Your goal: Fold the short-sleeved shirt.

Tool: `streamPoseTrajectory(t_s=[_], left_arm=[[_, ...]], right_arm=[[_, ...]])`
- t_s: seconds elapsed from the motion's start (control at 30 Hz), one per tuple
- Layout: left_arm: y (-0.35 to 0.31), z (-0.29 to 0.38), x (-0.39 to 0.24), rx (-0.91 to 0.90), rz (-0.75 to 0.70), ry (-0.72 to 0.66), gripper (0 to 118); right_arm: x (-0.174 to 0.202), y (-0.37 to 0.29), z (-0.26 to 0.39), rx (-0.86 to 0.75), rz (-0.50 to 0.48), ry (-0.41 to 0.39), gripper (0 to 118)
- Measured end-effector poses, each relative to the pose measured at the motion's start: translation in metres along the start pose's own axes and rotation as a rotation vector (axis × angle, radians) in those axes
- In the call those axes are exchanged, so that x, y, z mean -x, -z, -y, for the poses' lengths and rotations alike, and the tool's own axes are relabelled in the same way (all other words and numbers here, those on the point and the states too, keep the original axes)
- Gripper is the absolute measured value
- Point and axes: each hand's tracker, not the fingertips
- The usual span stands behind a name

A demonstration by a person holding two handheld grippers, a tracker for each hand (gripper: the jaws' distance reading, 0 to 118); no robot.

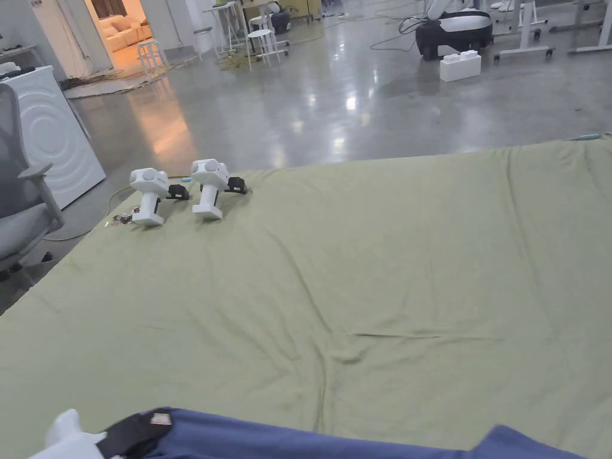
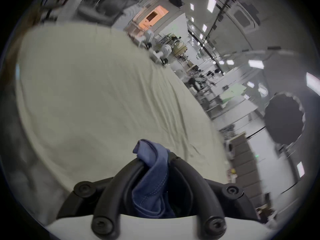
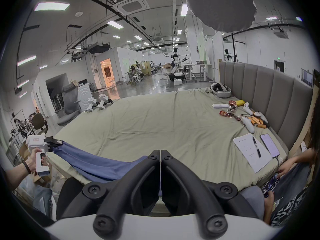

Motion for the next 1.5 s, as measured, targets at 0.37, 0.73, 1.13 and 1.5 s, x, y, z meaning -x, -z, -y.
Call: streamPoseTrajectory(t_s=[0.37, 0.73, 1.13, 1.5], left_arm=[[0.059, 0.13, -0.164, 0.152, 0.195, 0.228, 21], [0.11, 0.182, -0.212, 0.376, 0.183, 0.274, 73], [0.127, 0.226, -0.163, 0.463, 0.235, 0.126, 4], [0.08, 0.17, -0.144, 0.265, 0.265, 0.117, 89]], right_arm=[[-0.003, -0.014, 0.01, -0.03, -0.036, 0.019, 3], [-0.033, -0.041, 0.032, 0.019, 0.056, 0.059, 3], [-0.024, -0.035, 0.039, 0.065, 0.019, 0.084, 3], [-0.011, -0.024, 0.034, 0.091, -0.019, 0.073, 3]])
